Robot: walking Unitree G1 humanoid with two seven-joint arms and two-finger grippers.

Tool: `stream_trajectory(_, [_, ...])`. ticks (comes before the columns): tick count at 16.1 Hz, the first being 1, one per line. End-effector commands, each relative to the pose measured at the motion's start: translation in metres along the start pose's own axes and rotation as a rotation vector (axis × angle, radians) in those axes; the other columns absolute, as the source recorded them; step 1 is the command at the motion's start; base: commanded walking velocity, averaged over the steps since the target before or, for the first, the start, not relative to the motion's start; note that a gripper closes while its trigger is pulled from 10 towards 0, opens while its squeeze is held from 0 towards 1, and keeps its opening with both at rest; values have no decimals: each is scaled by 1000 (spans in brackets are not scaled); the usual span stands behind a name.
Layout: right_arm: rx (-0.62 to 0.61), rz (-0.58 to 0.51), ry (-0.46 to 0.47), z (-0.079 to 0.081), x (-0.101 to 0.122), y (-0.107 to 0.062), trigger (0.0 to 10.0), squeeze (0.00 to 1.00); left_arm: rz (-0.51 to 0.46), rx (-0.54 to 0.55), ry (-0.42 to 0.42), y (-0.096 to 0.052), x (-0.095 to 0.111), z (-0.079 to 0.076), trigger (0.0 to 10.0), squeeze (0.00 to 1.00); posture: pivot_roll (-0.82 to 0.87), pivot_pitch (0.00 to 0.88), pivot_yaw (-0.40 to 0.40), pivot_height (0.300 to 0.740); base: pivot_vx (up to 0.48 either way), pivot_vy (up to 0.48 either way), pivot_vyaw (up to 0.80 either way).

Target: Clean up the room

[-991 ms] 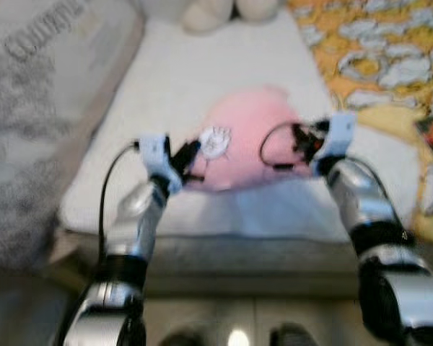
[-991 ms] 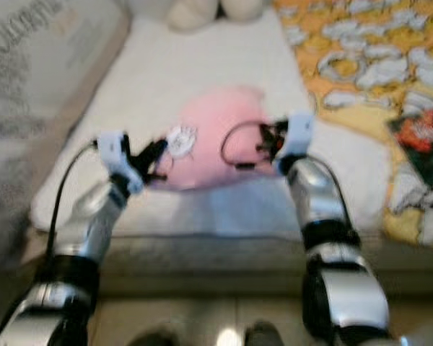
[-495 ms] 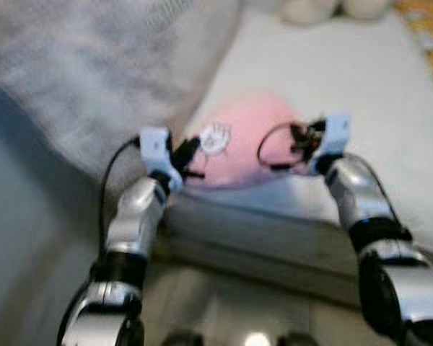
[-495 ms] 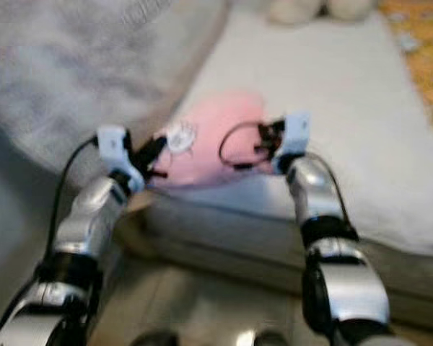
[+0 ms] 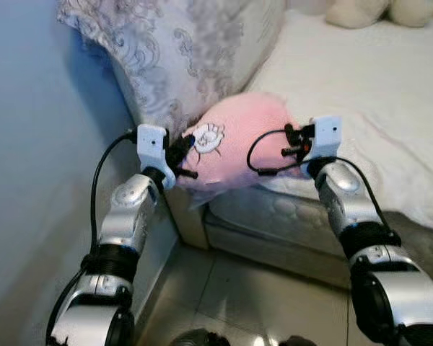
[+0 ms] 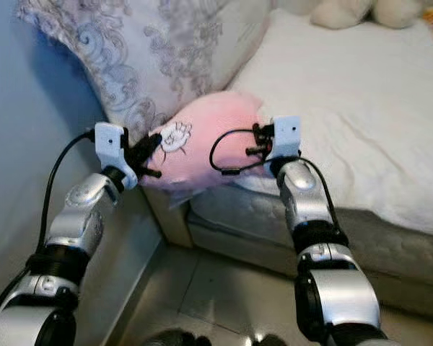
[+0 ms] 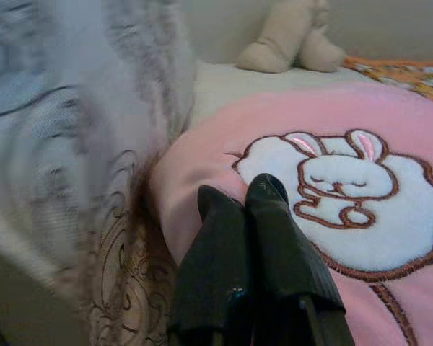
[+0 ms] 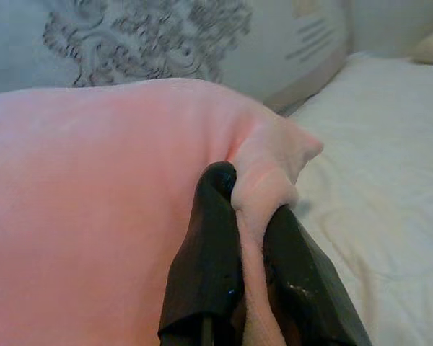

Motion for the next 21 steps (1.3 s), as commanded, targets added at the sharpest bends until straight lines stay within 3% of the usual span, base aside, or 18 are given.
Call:
stream_trajectory(1, [-66, -58, -16, -16, 12, -4, 0, 0, -32, 18, 31, 0, 10, 8, 0, 0, -147, 0, 133, 740, 0, 0, -800])
stream_trajectory(4, [-79, -70, -17, -18, 14, -4, 0, 0, -23, 13, 42, 0, 7, 6, 0, 0, -147, 0, 131, 740, 0, 0, -800])
stream_trajectory(8, [-90, -74, -18, -18, 15, -3, 0, 0, -31, 8, 57, 2, 9, 3, 0, 0, -141, 0, 131, 740, 0, 0, 0])
stream_trajectory(12, [-75, -95, -20, -16, 19, -2, 0, 0, -44, 39, 47, 2, 9, 6, 0, 0, -135, 0, 129, 740, 457, 0, 0])
stream_trajectory(16, [-48, -140, -50, -15, 39, 2, 0, 0, -62, 84, 44, 5, 15, 13, 0, 0, -138, 0, 126, 740, 480, 0, 0])
stream_trajectory(21, [-39, -180, -66, -18, 70, 14, 0, 0, -97, 99, 77, 16, 39, 23, 0, 0, -135, 0, 123, 740, 480, 0, 0])
Point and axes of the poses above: a point about 5 cm out from each wrist's last joint towards the gripper, its own y axis pointing out of the wrist towards the gripper, its own x axis along the axis of the wrist's last joint, z = x × y, the point moved 6 cm from there along y, pointing out of the wrist towards the gripper, and after that the axes turned 3 degrees about y, right-handed, at the moved point
